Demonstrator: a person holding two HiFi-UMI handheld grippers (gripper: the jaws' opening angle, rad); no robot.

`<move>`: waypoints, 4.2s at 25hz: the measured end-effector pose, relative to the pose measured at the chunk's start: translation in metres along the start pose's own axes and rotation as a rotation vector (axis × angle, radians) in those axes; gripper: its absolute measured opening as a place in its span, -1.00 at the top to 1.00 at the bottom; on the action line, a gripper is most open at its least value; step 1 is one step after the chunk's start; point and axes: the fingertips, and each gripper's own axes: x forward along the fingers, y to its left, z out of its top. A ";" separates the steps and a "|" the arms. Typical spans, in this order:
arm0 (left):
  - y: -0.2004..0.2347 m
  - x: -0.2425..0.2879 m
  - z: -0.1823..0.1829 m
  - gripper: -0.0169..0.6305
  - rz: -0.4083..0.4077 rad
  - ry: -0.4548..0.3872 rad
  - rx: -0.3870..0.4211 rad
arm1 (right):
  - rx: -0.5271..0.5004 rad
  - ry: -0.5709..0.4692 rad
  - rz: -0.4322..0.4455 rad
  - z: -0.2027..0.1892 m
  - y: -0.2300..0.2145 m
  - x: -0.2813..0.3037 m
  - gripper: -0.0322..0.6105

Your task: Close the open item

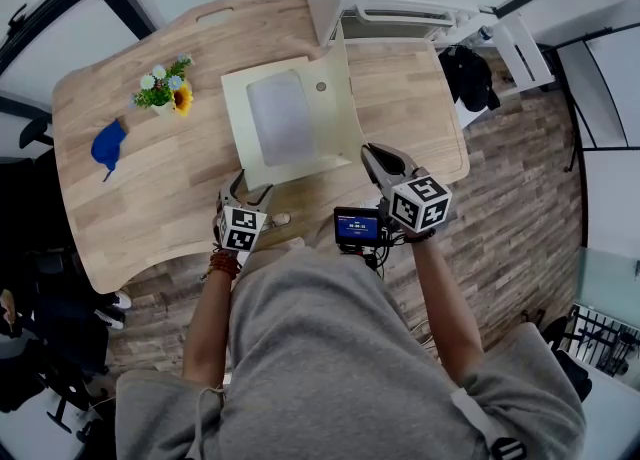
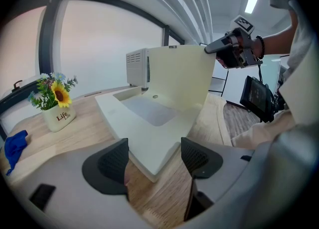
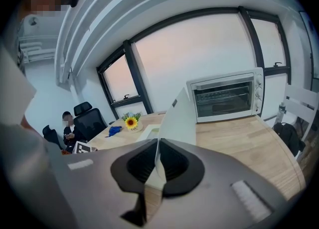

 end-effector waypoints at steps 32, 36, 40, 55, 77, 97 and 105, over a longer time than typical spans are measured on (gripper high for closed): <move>-0.001 0.002 0.001 -0.03 0.008 -0.032 -0.005 | -0.086 0.074 0.155 -0.005 0.056 0.032 0.82; 0.000 0.002 0.001 -0.03 0.010 -0.037 -0.008 | -0.106 0.096 0.184 -0.010 0.067 0.039 0.82; 0.000 0.001 0.000 -0.03 0.006 -0.034 -0.011 | -0.100 0.101 0.207 -0.010 0.073 0.044 0.81; 0.000 0.001 0.000 -0.03 -0.001 -0.047 -0.017 | -0.162 0.178 0.251 -0.016 0.096 0.062 0.84; 0.002 -0.013 -0.020 -0.06 0.013 -0.065 -0.014 | -0.165 0.295 0.272 -0.026 0.121 0.087 0.85; 0.000 -0.005 -0.007 0.04 -0.007 -0.047 -0.047 | -0.182 0.437 0.278 -0.058 0.142 0.110 0.84; -0.002 -0.006 -0.007 0.04 0.005 -0.031 -0.055 | -0.190 0.476 0.292 -0.071 0.149 0.119 0.84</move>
